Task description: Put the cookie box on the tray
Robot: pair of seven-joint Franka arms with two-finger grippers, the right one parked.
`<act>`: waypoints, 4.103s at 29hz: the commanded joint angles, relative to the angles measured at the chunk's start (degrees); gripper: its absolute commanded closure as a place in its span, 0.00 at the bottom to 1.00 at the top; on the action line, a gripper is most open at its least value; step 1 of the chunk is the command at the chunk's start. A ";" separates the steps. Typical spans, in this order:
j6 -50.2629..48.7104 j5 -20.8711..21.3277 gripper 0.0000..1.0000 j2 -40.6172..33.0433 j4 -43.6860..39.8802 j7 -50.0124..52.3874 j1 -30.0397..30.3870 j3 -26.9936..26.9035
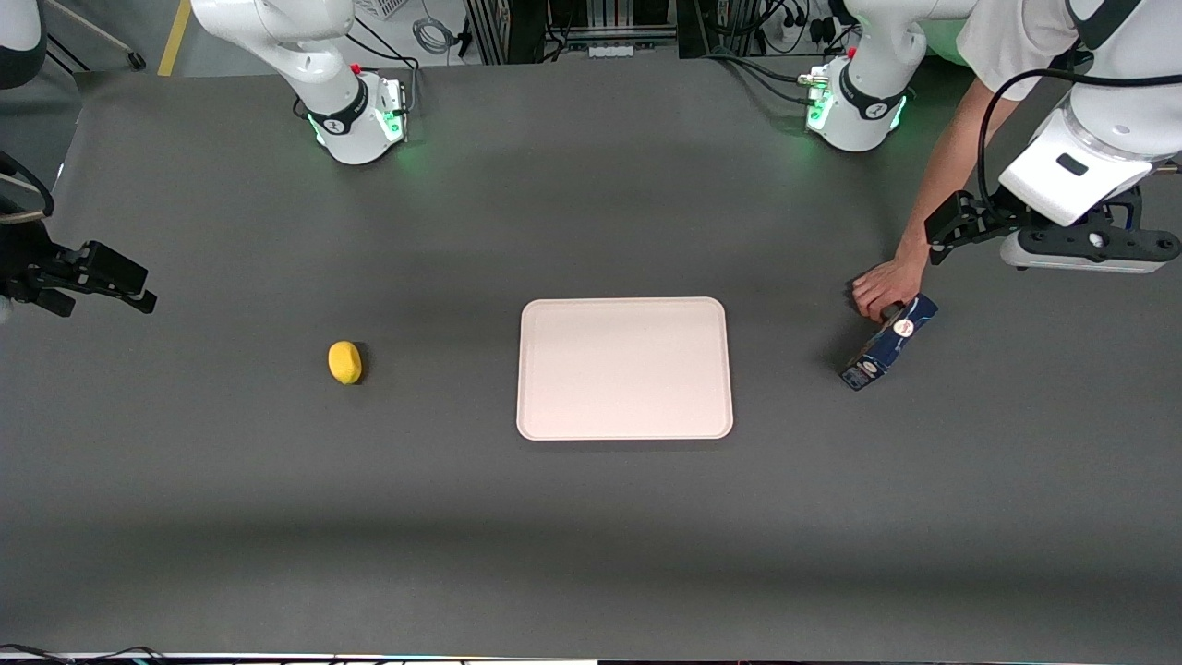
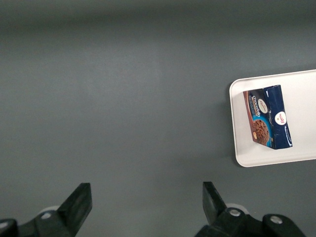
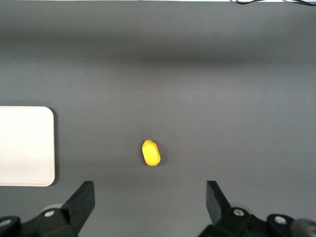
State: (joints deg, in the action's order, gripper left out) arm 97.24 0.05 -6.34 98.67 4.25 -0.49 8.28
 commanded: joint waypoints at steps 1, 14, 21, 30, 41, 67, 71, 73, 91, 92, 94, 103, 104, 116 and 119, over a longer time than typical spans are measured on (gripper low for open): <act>-1.00 0.65 0.00 0.19 -0.76 0.32 -0.30 -0.19; -1.27 0.65 0.00 0.10 -0.68 0.14 -0.30 -0.19; -2.06 0.65 0.00 0.10 -0.68 0.14 -0.39 -0.10; -2.67 0.65 0.00 0.10 -0.50 -1.25 -0.48 0.07; -4.78 0.74 0.00 0.19 2.48 -31.66 -0.12 -0.19; 8.12 0.82 0.00 -3.77 19.88 -33.17 0.23 -0.36; 14.71 0.91 0.00 -5.35 25.68 -33.17 0.23 -0.45; 18.23 0.91 0.00 -5.61 28.40 -33.17 0.23 -0.45; 46.71 3.72 0.00 -1.14 43.35 -34.66 0.40 -1.77; 48.11 3.64 0.00 -0.52 43.79 -34.75 0.40 -2.03; 50.92 3.72 0.00 0.62 44.32 -35.27 0.40 -2.56; 57.70 3.72 0.00 5.81 44.76 -36.95 0.32 -4.41; 58.40 3.72 0.00 6.25 44.85 -36.95 0.32 -4.41; 62.80 3.72 0.00 10.12 44.85 -36.95 0.14 -4.41; 63.42 3.72 0.00 11.43 44.76 -36.95 0.14 -4.41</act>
State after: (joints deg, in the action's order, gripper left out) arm 158.60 3.24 3.62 143.20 -31.92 -0.09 4.04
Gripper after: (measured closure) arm 0.000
